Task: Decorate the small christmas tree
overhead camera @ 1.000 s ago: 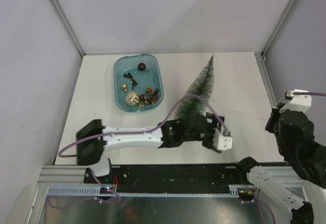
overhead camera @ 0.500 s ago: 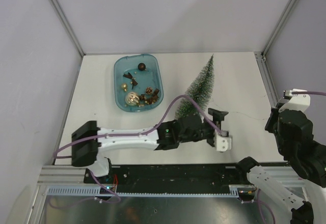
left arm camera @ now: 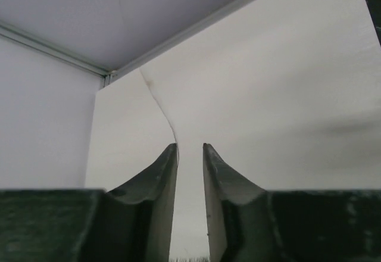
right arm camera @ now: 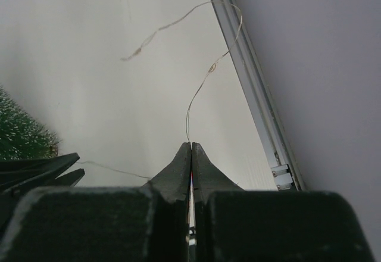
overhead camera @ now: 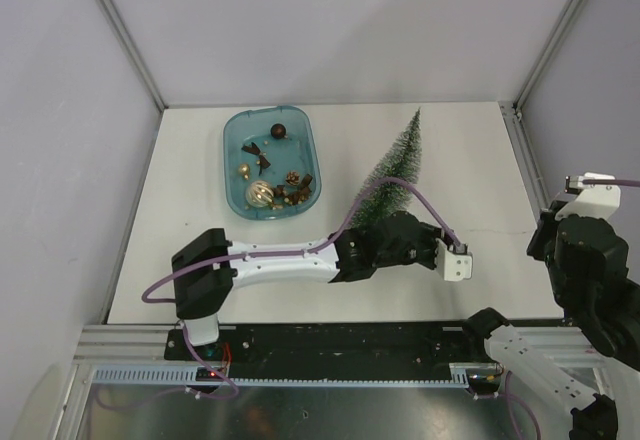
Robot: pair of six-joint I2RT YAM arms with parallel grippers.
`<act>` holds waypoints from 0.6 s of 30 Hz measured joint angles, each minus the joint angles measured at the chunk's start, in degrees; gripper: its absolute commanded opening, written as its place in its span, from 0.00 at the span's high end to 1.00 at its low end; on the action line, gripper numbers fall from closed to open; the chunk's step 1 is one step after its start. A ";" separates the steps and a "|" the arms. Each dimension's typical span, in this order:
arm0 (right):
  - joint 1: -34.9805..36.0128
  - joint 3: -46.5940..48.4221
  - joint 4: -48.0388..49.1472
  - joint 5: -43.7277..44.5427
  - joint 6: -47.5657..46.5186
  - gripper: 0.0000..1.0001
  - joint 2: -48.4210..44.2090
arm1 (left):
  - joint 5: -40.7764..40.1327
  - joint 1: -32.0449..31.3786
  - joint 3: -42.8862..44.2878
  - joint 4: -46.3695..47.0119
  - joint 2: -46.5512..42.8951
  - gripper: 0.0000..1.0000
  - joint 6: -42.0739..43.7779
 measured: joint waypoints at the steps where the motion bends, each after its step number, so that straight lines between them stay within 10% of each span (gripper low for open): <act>1: 0.00 0.00 0.00 0.17 -0.22 1.00 0.04 | 0.52 0.00 0.46 -1.42 0.02 0.86 0.00; 18: 0.96 -0.15 6.25 4.35 -5.14 1.00 4.44 | 12.26 -0.11 3.76 -17.68 -3.98 1.00 -12.57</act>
